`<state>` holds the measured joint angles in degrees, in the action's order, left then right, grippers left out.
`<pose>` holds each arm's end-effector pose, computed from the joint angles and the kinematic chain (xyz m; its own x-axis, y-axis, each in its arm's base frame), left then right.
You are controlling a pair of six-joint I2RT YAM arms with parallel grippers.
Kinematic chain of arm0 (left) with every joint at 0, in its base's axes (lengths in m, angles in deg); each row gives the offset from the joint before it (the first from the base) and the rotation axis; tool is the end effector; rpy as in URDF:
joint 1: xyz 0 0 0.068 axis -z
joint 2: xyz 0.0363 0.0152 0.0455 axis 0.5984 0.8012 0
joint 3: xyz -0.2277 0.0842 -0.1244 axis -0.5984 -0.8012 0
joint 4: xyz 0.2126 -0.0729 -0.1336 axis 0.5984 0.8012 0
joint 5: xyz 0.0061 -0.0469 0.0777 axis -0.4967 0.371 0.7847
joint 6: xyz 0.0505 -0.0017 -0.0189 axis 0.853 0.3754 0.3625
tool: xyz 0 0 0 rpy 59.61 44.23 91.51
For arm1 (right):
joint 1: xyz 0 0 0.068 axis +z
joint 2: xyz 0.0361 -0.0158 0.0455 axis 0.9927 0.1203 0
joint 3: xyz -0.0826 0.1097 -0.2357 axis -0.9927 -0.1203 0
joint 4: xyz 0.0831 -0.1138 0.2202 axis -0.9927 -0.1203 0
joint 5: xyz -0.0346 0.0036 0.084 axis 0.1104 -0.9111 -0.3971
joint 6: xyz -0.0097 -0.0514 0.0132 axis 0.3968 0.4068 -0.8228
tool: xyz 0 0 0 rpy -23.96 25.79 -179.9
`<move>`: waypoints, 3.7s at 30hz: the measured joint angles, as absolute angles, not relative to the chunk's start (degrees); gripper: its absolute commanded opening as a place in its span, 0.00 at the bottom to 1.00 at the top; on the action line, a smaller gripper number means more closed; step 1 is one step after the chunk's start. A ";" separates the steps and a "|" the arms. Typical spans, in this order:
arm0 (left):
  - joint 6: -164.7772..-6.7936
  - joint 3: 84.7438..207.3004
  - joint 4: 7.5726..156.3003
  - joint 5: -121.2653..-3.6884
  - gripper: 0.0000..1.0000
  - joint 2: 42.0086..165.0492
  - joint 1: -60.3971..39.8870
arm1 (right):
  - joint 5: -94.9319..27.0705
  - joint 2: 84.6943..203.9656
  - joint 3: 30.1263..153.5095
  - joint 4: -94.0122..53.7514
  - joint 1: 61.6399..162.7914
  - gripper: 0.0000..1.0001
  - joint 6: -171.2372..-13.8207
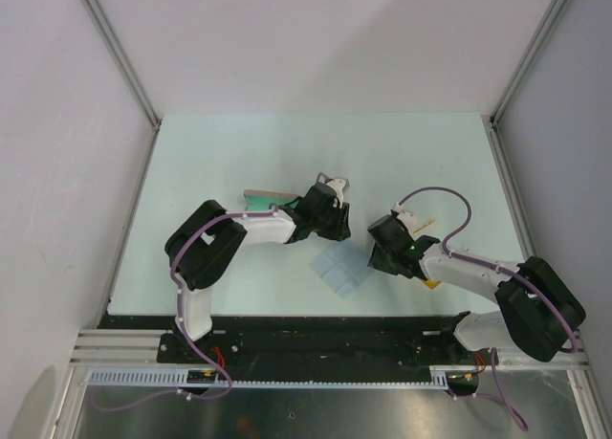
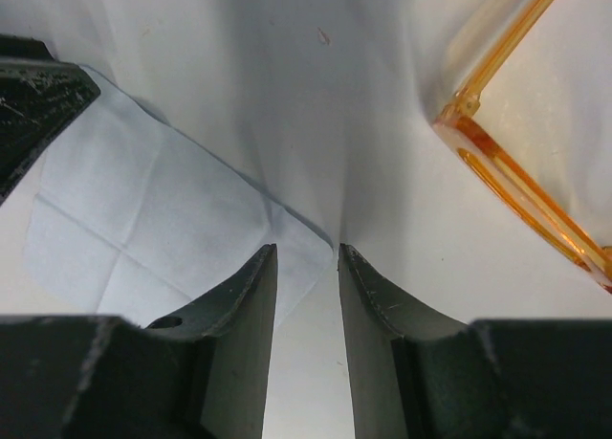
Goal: Organize the sunglasses
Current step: Pick up the glasses cleaning cloth from the center of the board.
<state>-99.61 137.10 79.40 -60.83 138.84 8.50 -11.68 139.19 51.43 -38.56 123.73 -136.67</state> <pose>0.2810 -0.2894 0.1460 -0.7605 0.1619 -0.6288 0.4857 0.7846 -0.3854 0.1845 0.1465 0.1616 -0.8274 0.2804 -0.4867 0.1728 0.9515 0.2544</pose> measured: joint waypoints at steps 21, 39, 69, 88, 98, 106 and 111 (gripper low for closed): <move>-99.16 135.02 76.86 -61.90 0.36 138.40 8.96 | -13.71 141.90 51.43 -33.18 123.10 0.36 -136.48; -97.76 134.52 77.30 -61.22 0.31 137.99 9.20 | -13.75 143.80 51.69 -30.32 122.81 0.23 -136.19; -94.15 134.60 78.43 -57.61 0.00 137.64 9.61 | -12.97 144.35 51.95 -29.23 122.68 0.00 -126.82; -97.23 134.65 85.34 -49.20 0.00 135.25 9.68 | -15.70 147.26 54.93 -21.27 120.89 0.00 -103.80; -96.64 135.22 86.11 -46.47 0.00 134.29 9.68 | -19.20 149.07 56.35 -17.60 119.21 0.00 -98.84; -96.16 135.22 86.21 -46.36 0.00 133.16 9.68 | -21.27 149.07 56.39 -17.54 119.01 0.00 -98.49; -95.57 135.22 86.28 -46.93 0.00 133.13 9.68 | -22.10 148.96 56.39 -18.02 118.97 0.00 -98.49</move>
